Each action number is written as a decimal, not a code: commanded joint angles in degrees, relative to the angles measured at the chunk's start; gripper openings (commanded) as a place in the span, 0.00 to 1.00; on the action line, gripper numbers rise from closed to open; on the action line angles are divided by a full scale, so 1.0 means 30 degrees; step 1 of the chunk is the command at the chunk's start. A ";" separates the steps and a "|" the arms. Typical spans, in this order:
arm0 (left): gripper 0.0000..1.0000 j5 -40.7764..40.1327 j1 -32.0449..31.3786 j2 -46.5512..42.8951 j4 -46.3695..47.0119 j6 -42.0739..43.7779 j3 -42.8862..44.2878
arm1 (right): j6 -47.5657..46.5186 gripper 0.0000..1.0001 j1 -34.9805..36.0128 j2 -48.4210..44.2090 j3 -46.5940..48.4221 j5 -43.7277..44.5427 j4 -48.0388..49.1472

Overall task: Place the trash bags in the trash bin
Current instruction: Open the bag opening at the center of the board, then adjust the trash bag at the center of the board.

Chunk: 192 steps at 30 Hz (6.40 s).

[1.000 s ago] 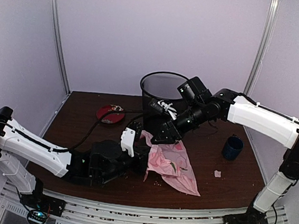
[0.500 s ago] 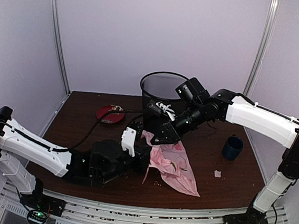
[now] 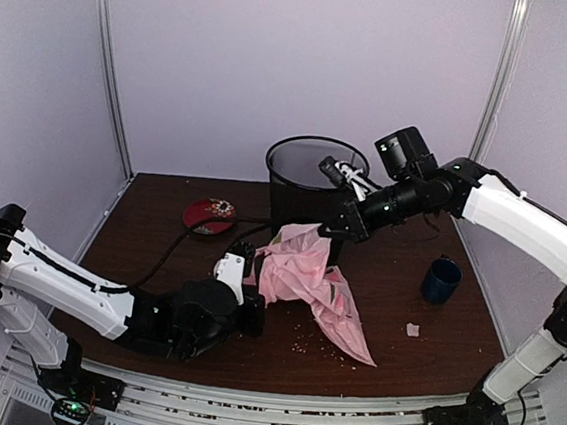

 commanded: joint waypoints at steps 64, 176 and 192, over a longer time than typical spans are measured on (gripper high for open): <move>0.75 -0.3954 0.2730 -0.2971 -0.6429 0.0923 -0.0633 | -0.5662 0.00 0.0589 -0.8034 -0.7106 0.2418 0.3089; 0.00 -0.8939 0.0684 -0.1461 -2.7176 -1.7633 0.8393 | -0.3012 0.60 1.0671 0.2529 -0.5623 -0.2223 0.7828; 0.00 -0.3155 0.1514 -0.4055 -1.3908 -0.8120 0.2800 | -0.2355 0.71 0.2778 0.0333 -0.7087 0.2326 1.1990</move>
